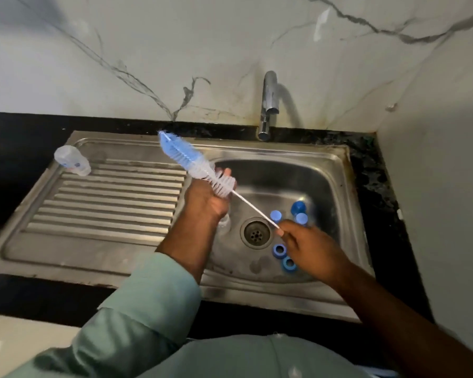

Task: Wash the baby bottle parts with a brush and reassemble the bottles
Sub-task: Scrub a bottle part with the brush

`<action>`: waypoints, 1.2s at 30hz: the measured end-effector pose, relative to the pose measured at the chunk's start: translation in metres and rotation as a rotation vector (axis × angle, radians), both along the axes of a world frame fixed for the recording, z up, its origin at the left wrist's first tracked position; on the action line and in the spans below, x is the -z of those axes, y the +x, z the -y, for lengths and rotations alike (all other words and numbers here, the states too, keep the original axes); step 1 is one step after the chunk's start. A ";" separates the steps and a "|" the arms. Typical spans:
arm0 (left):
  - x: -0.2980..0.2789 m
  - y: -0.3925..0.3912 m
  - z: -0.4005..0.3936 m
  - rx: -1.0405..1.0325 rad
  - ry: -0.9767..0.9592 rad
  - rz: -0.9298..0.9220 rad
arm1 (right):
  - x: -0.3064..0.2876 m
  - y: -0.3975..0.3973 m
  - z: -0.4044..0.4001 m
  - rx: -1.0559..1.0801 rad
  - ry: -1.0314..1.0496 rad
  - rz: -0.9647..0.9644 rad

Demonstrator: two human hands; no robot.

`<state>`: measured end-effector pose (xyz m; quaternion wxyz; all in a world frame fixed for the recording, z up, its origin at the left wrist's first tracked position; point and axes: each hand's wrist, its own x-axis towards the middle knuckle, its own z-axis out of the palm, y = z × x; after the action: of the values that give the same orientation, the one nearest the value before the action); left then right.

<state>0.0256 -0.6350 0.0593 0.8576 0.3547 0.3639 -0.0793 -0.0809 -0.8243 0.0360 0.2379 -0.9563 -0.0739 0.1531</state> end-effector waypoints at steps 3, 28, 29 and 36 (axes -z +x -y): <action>0.000 -0.010 0.018 0.088 0.043 -0.009 | 0.001 0.014 -0.014 -0.012 0.110 0.042; 0.008 0.035 -0.051 0.201 -0.041 0.050 | 0.028 -0.032 -0.048 0.213 -0.017 0.079; 0.011 0.036 -0.048 0.192 -0.007 0.032 | 0.031 -0.040 -0.035 0.246 -0.045 0.086; 0.033 0.001 0.036 0.415 0.065 -0.026 | 0.053 -0.066 0.038 0.592 -0.027 0.286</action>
<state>0.0267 -0.6707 0.0266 0.8062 0.4484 0.2965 -0.2470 -0.1470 -0.8628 -0.0167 0.2467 -0.9511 0.1767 -0.0576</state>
